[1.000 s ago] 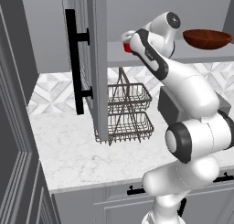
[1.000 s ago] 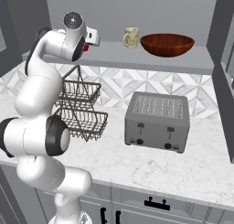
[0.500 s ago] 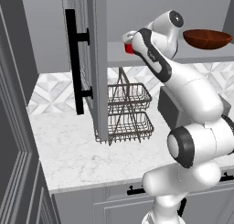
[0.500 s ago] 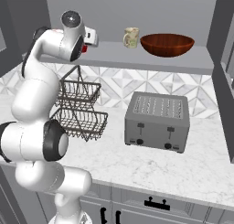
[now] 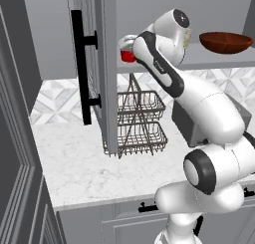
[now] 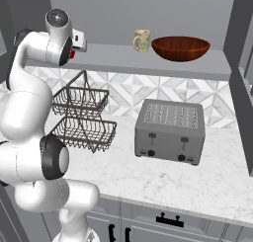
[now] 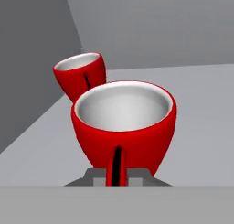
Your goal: Gather all objects into one cabinet and sort the glasses and bowls to opposite sides.
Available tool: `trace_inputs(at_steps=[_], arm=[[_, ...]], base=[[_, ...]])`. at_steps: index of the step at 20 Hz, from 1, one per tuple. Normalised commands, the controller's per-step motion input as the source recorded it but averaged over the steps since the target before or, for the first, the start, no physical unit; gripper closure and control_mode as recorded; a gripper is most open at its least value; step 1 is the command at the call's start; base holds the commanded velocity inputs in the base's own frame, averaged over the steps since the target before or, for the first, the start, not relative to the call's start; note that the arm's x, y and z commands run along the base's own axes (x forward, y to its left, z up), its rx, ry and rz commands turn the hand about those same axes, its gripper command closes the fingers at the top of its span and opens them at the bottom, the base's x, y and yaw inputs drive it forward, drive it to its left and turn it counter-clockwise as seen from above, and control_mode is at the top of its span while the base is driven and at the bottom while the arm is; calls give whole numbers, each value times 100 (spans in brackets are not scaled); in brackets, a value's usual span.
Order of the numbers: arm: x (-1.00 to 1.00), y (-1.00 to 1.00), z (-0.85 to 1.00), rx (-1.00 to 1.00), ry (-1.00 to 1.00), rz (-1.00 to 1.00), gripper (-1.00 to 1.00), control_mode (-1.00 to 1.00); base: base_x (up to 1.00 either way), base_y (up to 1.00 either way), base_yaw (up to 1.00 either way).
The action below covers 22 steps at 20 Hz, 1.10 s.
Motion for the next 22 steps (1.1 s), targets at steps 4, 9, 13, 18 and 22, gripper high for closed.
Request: trace_inputs(at_steps=[4, 9, 13, 18, 22], arm=[[0, 75, 0, 2, 0, 7, 100, -100], [0, 51, 0, 2, 0, 7, 100, -100], [0, 19, 0, 0, 0, 6, 100, -100], [10, 23, 0, 0, 0, 3, 100, -100], [30, 37, 0, 0, 0, 0, 100, -100]], base=[[0, 0, 0], [0, 0, 0], [0, 0, 0], [0, 0, 0], [0, 0, 0]])
